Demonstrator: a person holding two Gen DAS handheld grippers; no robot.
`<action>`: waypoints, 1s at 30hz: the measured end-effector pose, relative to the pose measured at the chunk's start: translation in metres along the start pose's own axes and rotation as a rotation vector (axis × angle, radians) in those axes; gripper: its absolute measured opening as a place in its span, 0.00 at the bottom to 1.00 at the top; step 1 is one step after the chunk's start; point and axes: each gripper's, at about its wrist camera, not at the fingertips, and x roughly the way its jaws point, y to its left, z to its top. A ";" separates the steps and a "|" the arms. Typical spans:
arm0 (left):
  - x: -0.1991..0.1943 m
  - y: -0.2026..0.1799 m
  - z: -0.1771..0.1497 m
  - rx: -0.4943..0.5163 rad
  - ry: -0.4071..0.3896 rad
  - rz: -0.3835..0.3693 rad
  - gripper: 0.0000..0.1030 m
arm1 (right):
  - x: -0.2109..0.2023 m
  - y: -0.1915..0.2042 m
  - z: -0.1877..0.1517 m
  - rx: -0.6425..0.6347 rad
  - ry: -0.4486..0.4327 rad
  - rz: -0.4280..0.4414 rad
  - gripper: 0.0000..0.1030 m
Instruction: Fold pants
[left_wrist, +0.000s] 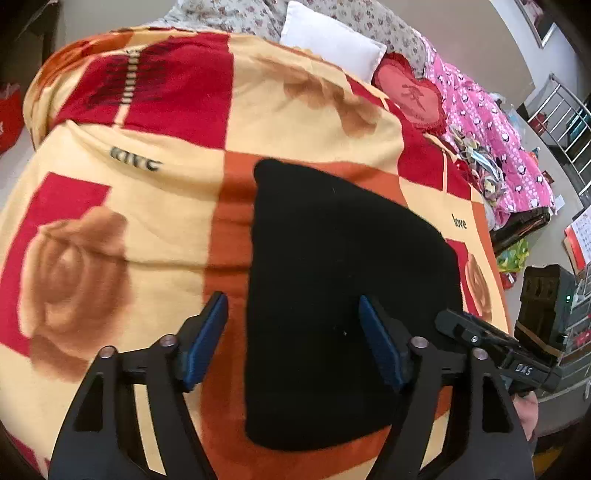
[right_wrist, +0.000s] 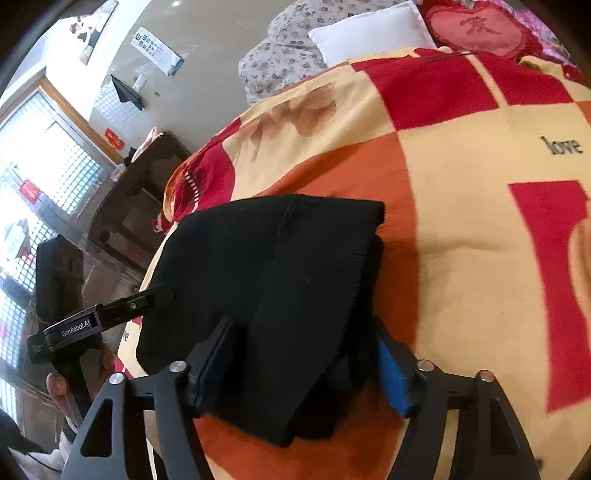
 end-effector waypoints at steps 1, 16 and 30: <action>0.003 0.000 -0.001 -0.001 0.009 -0.009 0.78 | 0.001 0.000 0.001 0.001 -0.006 0.012 0.74; 0.000 -0.047 0.009 0.102 -0.032 0.049 0.63 | -0.014 0.021 0.020 -0.091 -0.078 -0.056 0.46; 0.016 -0.054 0.064 0.109 -0.059 0.052 0.63 | -0.007 0.025 0.077 -0.129 -0.122 -0.104 0.46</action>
